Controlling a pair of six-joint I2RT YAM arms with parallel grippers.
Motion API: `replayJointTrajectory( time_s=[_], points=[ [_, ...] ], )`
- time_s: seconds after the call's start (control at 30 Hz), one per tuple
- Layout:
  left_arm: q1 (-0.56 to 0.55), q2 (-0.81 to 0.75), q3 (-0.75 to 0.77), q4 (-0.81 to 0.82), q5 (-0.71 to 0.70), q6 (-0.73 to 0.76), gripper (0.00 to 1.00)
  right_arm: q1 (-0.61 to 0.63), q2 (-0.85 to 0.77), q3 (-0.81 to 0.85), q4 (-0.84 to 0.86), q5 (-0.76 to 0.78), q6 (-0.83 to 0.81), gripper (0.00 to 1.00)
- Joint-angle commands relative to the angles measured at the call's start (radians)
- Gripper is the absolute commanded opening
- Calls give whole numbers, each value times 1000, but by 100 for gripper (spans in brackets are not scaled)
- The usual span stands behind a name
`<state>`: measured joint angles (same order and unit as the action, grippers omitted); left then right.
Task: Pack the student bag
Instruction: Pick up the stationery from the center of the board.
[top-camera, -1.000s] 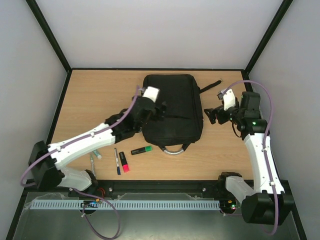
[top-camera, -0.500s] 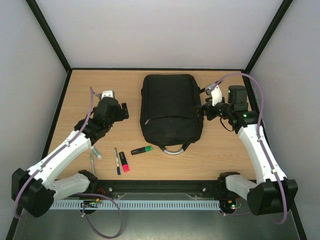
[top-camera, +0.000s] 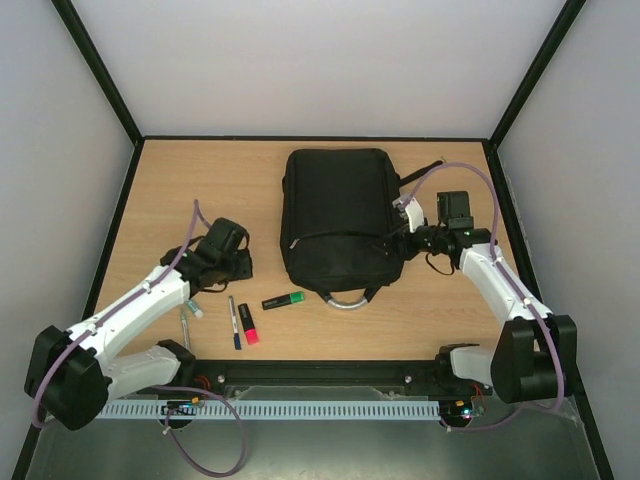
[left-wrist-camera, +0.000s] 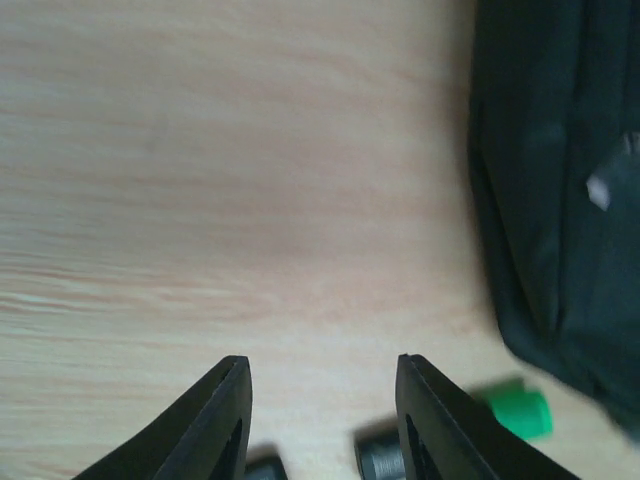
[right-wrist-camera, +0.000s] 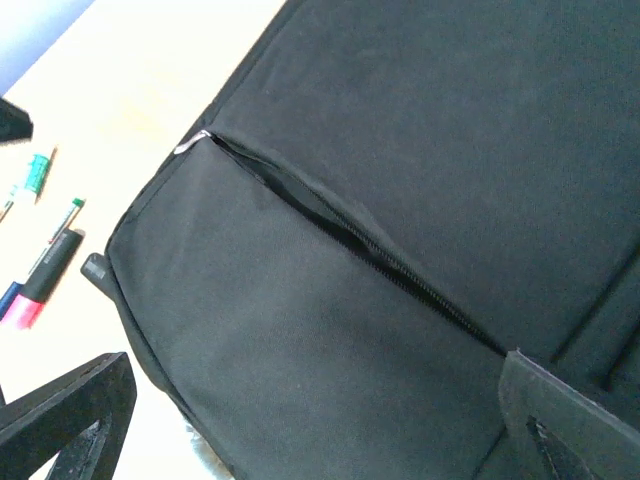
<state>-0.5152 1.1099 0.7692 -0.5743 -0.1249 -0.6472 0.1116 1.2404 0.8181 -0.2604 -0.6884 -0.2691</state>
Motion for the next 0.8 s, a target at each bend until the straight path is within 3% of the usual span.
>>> replayJointTrajectory(
  time_s=[0.0,0.17,0.27,0.33,0.53,0.57,0.6,0.77],
  points=[
    [-89,-9,-22,-30,142,74,35,-1,-22,31,-26,-58,-77,100],
    [-164,53,-8,17,200,194,39,-4,-82,-30,-32,-180,-170,99],
    [-173,131,19,9,225,243,41,-3,-71,-7,-60,-177,-172,99],
    [-181,152,23,17,242,247,51,-6,-75,-5,-61,-164,-178,100],
    [-193,162,13,41,222,255,54,-10,-82,-12,-63,-193,-189,98],
    [-195,172,9,51,224,255,69,-9,-76,-11,-68,-201,-191,97],
    [-200,186,5,62,221,252,95,-9,-71,-11,-70,-211,-194,97],
    [-266,272,11,108,163,245,99,-10,-53,-3,-89,-221,-203,96]
  ],
)
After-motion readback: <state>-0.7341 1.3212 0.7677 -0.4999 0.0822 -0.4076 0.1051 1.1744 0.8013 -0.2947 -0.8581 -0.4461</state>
